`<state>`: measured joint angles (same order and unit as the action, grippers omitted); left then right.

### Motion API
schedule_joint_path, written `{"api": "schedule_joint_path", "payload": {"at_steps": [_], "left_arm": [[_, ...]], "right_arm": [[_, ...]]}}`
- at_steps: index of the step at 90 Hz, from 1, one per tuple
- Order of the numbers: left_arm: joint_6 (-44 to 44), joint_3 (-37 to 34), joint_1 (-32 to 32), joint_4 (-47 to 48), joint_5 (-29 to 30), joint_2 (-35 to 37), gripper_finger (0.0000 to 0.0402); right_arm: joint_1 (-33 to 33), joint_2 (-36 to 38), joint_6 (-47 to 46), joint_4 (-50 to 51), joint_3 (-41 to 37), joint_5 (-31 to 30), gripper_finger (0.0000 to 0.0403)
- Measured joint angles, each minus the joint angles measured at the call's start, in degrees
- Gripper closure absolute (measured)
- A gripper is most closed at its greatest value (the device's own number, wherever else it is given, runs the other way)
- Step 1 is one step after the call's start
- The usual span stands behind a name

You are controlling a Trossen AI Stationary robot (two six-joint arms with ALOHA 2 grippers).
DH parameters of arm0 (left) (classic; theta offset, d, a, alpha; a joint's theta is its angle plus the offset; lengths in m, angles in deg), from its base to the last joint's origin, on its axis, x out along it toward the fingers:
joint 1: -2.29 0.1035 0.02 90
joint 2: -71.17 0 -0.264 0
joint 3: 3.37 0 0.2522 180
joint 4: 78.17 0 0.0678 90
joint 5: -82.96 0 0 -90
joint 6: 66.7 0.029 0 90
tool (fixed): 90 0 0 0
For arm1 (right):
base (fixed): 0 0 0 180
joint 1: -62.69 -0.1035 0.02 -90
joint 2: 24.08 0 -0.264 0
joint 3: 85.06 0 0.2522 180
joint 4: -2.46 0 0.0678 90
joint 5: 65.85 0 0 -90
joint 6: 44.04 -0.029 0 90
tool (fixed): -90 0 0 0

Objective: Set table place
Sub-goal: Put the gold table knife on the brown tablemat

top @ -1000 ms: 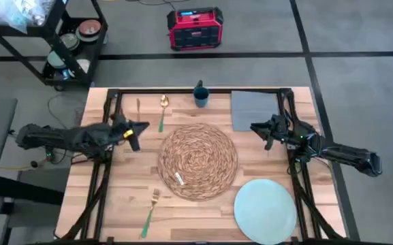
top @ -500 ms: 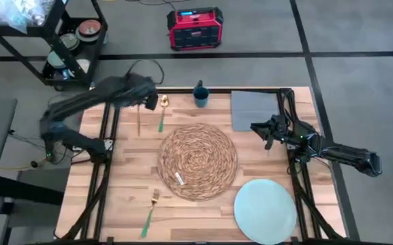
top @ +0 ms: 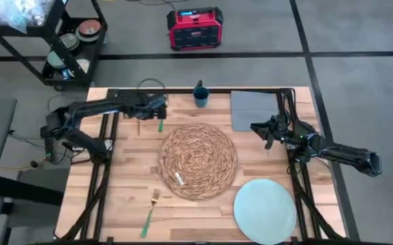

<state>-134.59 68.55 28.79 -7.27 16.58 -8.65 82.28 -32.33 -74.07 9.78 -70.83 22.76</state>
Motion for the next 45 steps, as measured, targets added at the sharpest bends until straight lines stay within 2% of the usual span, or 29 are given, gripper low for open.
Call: {"api": "schedule_joint_path", "payload": {"at_steps": [10,23,36,45], "left_arm": [[-0.1,-8.4,0.2,-4.1,-2.6,7.9,0.0401],[6.1,-15.7,1.9,-12.6,-7.6,16.7,0.0383],[17.4,-16.8,4.9,-13.3,-8.1,18.1,0.0341],[22.7,-16.8,7.1,-13.2,-12.1,17.7,0.0304]], "right_arm": [[0.0,0.0,0.0,0.0,0.0,0.1,0.0332],[0.0,0.0,-0.1,0.0,0.0,0.1,0.0332],[0.0,0.0,-2.4,0.0,0.0,0.1,0.0332],[0.0,0.0,-4.3,0.1,0.0,0.1,0.0332]]}}
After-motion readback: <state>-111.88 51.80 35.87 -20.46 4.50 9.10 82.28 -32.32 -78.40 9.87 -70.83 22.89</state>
